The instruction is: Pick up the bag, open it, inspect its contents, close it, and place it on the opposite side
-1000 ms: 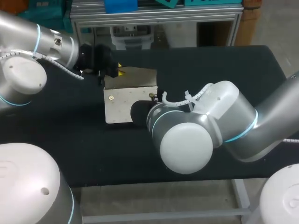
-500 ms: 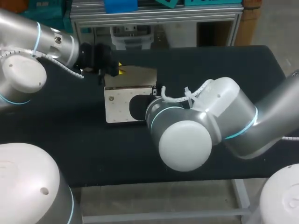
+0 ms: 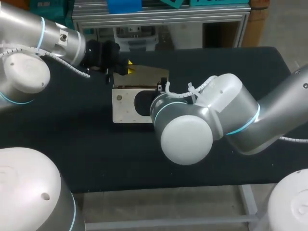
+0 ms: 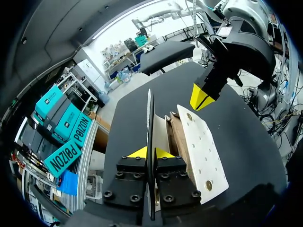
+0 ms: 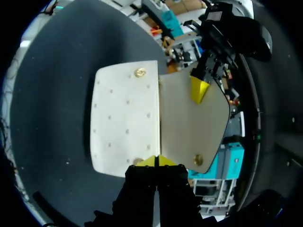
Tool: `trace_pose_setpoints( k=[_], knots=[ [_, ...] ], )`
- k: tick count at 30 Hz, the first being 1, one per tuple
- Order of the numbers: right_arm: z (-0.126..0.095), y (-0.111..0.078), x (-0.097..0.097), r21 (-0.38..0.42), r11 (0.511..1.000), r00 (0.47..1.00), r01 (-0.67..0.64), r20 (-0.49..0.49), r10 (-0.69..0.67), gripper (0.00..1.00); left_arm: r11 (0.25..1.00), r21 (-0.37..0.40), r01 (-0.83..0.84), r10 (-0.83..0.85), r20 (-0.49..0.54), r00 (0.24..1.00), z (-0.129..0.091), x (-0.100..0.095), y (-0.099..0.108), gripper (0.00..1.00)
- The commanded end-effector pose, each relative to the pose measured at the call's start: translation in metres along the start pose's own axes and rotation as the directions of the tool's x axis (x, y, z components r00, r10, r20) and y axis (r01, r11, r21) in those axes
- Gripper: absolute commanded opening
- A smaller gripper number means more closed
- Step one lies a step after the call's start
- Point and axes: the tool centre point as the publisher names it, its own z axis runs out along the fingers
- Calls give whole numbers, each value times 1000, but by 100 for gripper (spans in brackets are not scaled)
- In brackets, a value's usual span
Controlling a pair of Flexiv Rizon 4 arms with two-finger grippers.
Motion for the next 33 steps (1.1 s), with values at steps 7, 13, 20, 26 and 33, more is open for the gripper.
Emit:
trace_pose_setpoints(
  k=[7,13,20,26,33],
  knots=[
    [23,-3,-14,-131,991,999,17,31,-14,0,1000,8,18,-18,0,1000,2,10,-4,0],
    [44,-4,-12,-143,990,1000,5,-9,-6,0,999,31,12,-12,8,1000,-3,11,-9,0],
    [57,-3,-12,-153,988,999,3,-36,-8,0,999,50,9,-9,11,1000,-6,12,-10,0],
    [58,2,-2,-156,988,998,13,-60,-22,0,998,61,26,-28,31,999,-7,9,-9,0],
    [51,7,11,-149,988,997,26,-74,-38,0,996,67,55,-57,35,998,-4,3,-6,0]
  ],
)
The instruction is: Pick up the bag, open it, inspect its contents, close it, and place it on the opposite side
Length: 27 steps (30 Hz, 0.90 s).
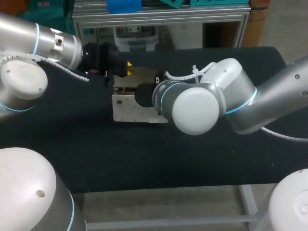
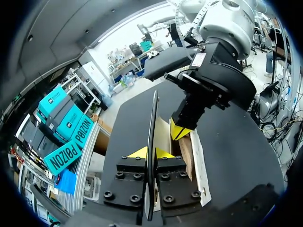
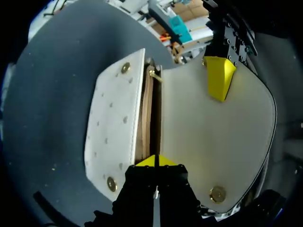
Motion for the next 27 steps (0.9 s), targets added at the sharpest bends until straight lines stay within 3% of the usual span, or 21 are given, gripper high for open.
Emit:
trace_pose_setpoints(
  k=[1,12,19,27],
  knots=[
    [-3,-1,11,-54,999,1000,7,19,-6,0,1000,8,13,-13,6,1000,2,-4,1,0],
    [-2,3,24,-35,999,1000,11,-18,-12,0,1000,22,20,-20,12,1000,0,-2,1,0],
    [1,0,11,-31,1000,1000,5,2,-5,0,1000,31,2,-2,-5,1000,1,4,-1,0],
    [22,0,3,-48,999,999,-5,-38,4,0,999,42,-8,8,-7,1000,0,6,-2,0]
  ],
)
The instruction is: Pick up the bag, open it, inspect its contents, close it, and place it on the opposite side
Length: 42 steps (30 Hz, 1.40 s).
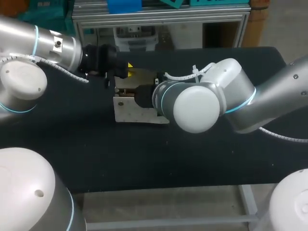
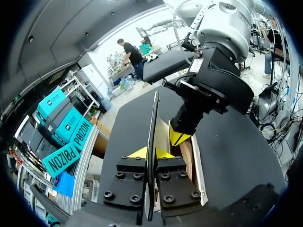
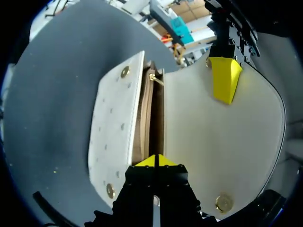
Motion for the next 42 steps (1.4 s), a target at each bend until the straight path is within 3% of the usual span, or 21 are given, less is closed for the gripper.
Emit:
trace_pose_setpoints(
  k=[1,8,21,24,25,27,42],
  knots=[
    [16,-2,-3,-35,999,1000,0,-19,-1,0,1000,9,-2,2,5,1000,-3,1,0,0],
    [23,3,2,-48,999,997,13,-71,-17,0,1000,18,1,-1,11,1000,-2,0,3,0],
    [44,5,15,25,999,959,29,-281,-20,0,999,45,-12,10,36,999,-5,2,3,0],
    [49,3,19,30,999,949,24,-316,-13,42,999,47,-15,13,37,999,-5,3,3,0],
    [49,3,20,30,999,946,24,-323,-13,50,999,48,-16,14,38,999,-6,3,3,0],
    [50,2,22,32,999,942,22,-334,-10,100,999,49,-16,14,39,999,-6,3,3,0],
    [52,0,29,38,999,929,11,-371,4,100,997,62,-49,47,48,998,-6,3,6,0]
  ],
)
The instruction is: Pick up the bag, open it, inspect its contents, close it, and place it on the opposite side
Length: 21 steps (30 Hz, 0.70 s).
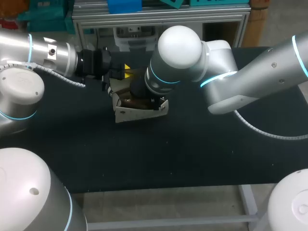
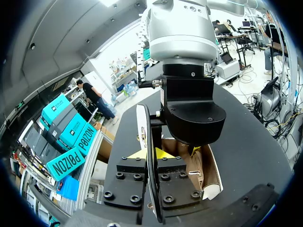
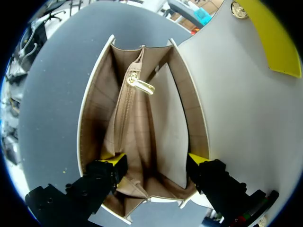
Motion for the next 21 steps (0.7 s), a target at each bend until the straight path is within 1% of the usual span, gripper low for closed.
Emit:
trace_pose_setpoints(
  k=[1,21],
  knots=[
    [5,-1,0,7,1000,1000,-1,-1,1,100,1000,10,-6,5,4,1000,-3,2,-3,0],
    [6,-1,0,6,1000,1000,2,1,-2,100,1000,11,-17,17,-5,1000,0,2,-4,0]
  ],
)
